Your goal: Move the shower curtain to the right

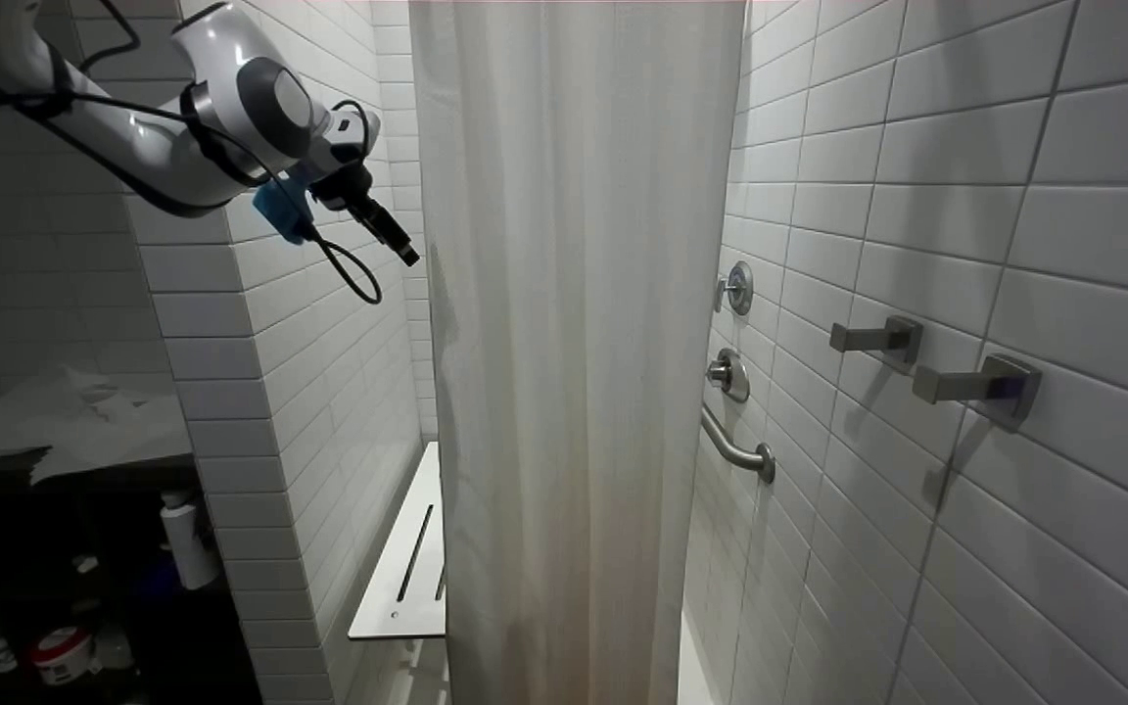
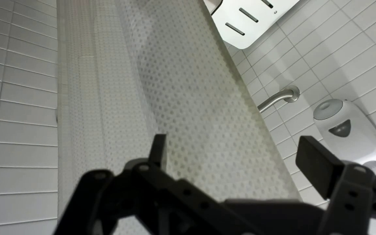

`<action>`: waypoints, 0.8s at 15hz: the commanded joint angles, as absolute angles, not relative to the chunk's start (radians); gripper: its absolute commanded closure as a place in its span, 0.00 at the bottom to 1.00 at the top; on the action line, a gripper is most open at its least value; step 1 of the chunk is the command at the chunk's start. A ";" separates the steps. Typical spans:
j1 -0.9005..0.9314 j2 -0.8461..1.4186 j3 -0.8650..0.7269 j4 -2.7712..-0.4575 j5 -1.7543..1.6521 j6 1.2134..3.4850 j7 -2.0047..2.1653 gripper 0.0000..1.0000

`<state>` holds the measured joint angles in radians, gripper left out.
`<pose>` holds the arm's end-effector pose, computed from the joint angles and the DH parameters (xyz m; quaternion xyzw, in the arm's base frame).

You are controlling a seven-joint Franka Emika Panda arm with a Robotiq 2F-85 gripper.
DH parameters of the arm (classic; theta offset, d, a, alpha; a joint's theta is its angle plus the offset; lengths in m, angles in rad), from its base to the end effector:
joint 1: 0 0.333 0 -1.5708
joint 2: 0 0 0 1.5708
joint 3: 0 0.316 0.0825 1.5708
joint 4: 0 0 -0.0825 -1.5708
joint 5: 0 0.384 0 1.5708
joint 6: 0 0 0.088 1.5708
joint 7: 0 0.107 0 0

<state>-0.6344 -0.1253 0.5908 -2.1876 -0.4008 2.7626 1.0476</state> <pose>0.5591 0.0022 0.5070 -0.8685 0.3407 -0.3600 0.0108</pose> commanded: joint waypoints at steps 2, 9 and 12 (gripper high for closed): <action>-0.638 -0.114 0.604 -2.162 -0.432 2.758 1.070 0.00; -0.643 -0.034 0.640 -1.983 -0.577 2.679 1.078 0.00; -0.630 0.053 0.654 -1.831 -0.636 2.583 1.073 0.00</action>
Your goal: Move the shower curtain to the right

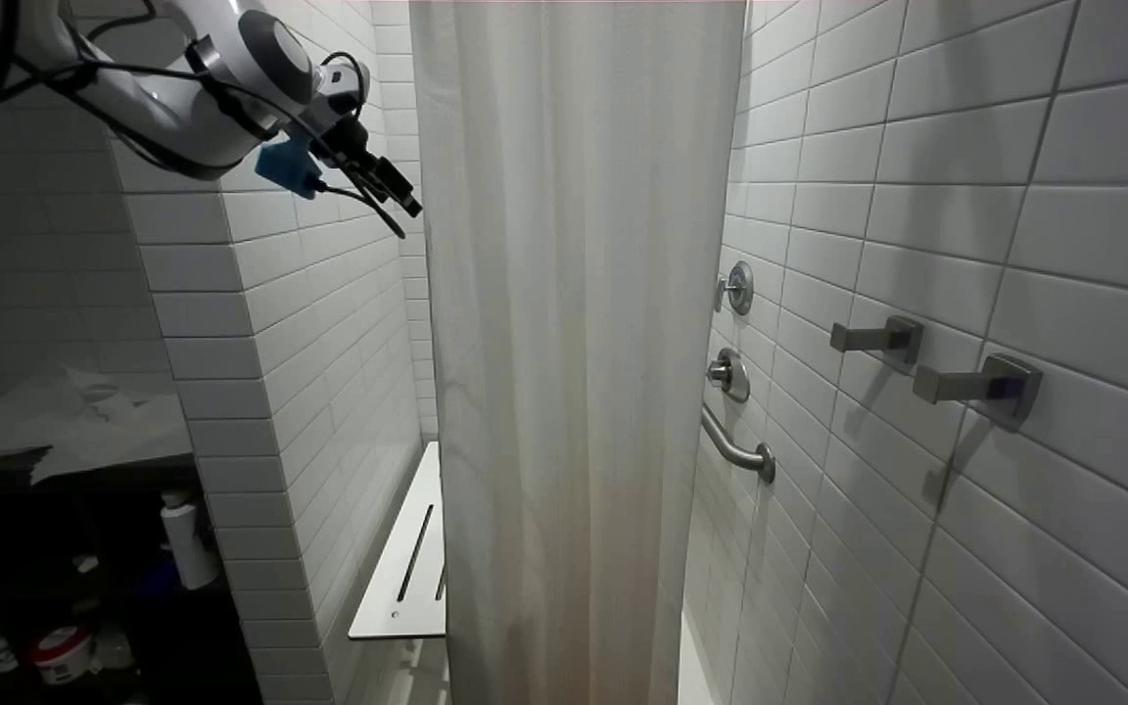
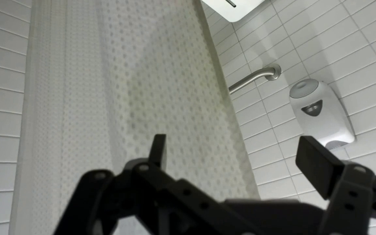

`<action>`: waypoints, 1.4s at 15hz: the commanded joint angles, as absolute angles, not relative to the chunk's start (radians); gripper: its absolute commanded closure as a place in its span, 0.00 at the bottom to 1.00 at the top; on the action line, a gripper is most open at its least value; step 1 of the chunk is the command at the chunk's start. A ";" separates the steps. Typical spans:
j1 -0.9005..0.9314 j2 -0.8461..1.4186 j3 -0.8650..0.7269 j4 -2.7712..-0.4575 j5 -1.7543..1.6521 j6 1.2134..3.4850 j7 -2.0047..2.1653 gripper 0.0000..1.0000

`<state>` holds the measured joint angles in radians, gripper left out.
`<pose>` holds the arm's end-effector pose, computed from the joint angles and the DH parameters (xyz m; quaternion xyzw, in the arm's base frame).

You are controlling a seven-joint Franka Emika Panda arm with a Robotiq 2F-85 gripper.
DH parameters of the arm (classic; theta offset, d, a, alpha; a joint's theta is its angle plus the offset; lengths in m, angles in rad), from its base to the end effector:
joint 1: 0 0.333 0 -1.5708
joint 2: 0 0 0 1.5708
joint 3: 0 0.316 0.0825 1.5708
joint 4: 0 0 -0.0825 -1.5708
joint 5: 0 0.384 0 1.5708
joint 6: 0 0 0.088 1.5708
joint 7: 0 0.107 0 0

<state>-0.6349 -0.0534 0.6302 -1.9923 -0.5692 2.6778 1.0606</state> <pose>0.5913 0.0206 0.5607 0.8687 -0.2858 0.4041 0.0202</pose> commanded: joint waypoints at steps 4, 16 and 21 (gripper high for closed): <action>-0.393 0.187 0.457 -1.618 -0.692 2.404 1.054 0.00; 0.054 0.400 -0.017 -1.225 -0.490 2.234 0.882 0.88; 0.009 0.429 0.021 -1.163 -0.482 2.218 0.893 1.00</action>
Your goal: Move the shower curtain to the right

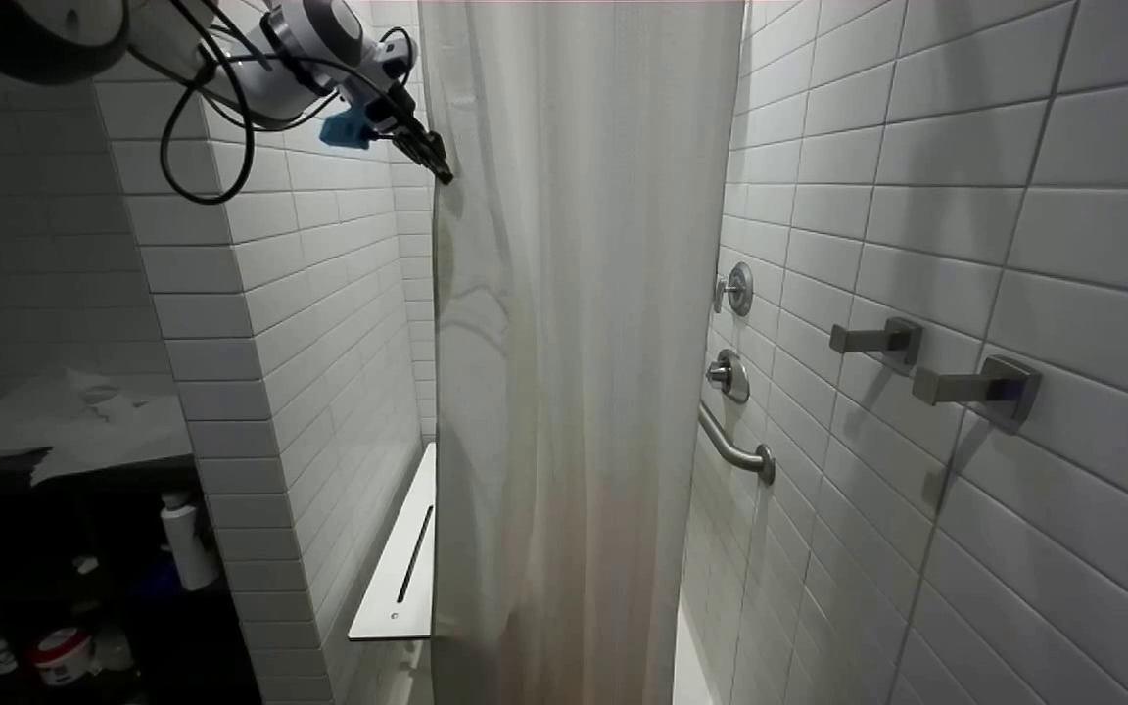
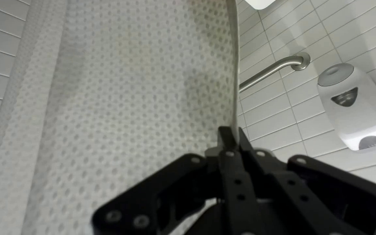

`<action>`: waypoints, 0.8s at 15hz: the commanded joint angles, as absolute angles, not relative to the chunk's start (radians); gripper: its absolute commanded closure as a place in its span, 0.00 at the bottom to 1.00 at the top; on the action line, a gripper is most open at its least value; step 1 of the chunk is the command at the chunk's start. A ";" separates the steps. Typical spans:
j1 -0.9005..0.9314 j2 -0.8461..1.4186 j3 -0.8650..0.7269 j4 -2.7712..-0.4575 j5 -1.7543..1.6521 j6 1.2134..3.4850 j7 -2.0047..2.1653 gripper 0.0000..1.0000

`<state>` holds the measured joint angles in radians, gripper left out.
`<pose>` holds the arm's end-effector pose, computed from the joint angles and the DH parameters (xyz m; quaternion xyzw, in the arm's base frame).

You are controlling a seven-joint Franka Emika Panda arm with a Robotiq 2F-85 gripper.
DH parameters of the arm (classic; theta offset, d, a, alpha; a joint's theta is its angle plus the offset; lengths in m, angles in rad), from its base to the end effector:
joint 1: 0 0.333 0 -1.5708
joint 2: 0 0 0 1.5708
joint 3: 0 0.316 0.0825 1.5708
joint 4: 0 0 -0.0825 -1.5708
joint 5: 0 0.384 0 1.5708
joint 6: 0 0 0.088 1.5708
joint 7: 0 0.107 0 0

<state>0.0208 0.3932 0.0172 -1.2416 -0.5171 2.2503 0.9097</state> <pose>0.7197 0.0107 0.6181 0.8745 -0.3066 0.3681 0.0757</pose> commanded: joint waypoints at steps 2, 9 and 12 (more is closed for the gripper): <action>-0.011 0.439 0.023 -1.136 -0.449 2.214 0.893 0.99; -0.120 0.447 0.022 -1.074 -0.295 2.213 0.901 0.99; -0.165 0.452 0.022 -1.055 -0.241 2.219 0.901 0.99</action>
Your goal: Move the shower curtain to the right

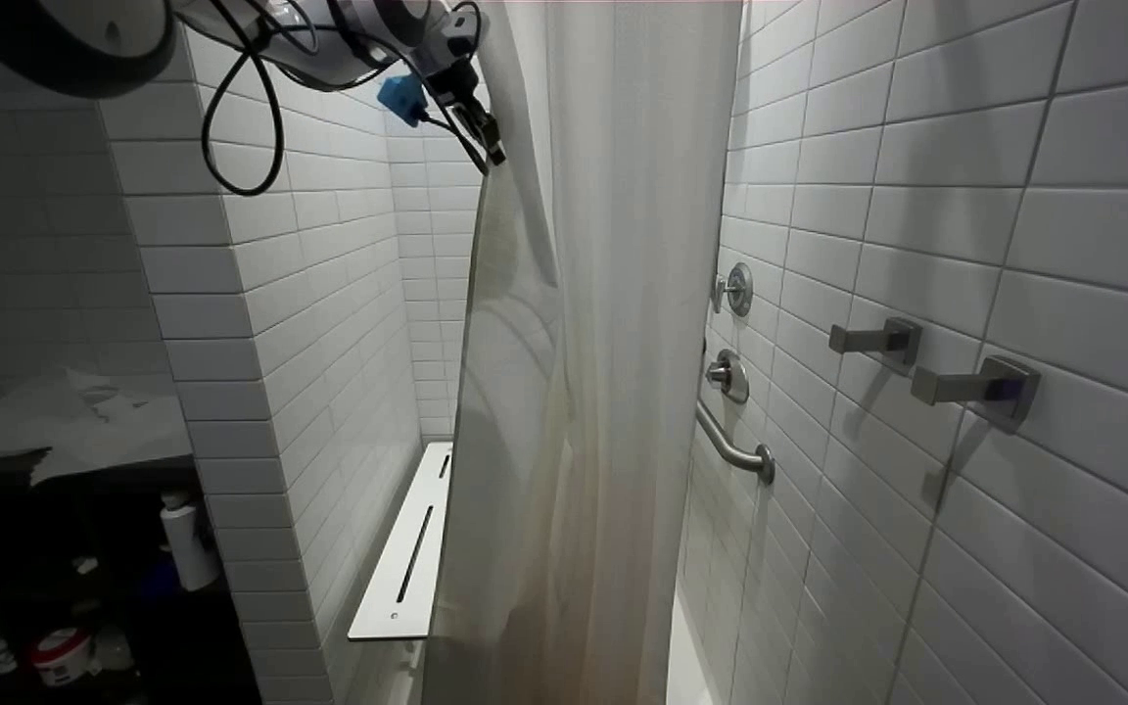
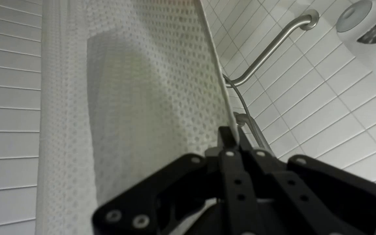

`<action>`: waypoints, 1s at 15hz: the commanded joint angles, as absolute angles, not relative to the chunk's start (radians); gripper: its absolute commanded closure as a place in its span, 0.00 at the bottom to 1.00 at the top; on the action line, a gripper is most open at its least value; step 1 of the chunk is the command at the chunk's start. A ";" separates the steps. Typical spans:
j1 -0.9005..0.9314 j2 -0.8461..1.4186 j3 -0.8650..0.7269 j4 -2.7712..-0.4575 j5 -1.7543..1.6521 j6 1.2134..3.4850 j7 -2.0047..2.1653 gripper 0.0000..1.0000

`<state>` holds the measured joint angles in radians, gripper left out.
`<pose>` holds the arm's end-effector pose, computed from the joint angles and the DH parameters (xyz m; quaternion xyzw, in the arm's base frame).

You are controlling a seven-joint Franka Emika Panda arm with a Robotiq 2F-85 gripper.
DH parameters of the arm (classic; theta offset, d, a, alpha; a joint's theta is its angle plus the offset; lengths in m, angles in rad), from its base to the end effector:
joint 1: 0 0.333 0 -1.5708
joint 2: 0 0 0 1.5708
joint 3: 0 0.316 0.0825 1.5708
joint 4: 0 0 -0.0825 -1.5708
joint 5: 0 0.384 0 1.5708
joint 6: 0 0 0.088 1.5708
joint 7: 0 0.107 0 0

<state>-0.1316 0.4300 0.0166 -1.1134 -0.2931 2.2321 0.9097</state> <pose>0.7180 -0.0951 0.6534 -0.8335 0.4187 -0.3606 0.0041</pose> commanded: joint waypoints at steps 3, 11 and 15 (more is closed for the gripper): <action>-0.212 0.447 0.023 -1.048 -0.187 2.218 0.904 0.99; -0.325 0.468 0.024 -0.993 -0.050 2.218 0.886 0.99; -0.397 0.480 0.029 -0.968 0.030 2.226 0.862 0.99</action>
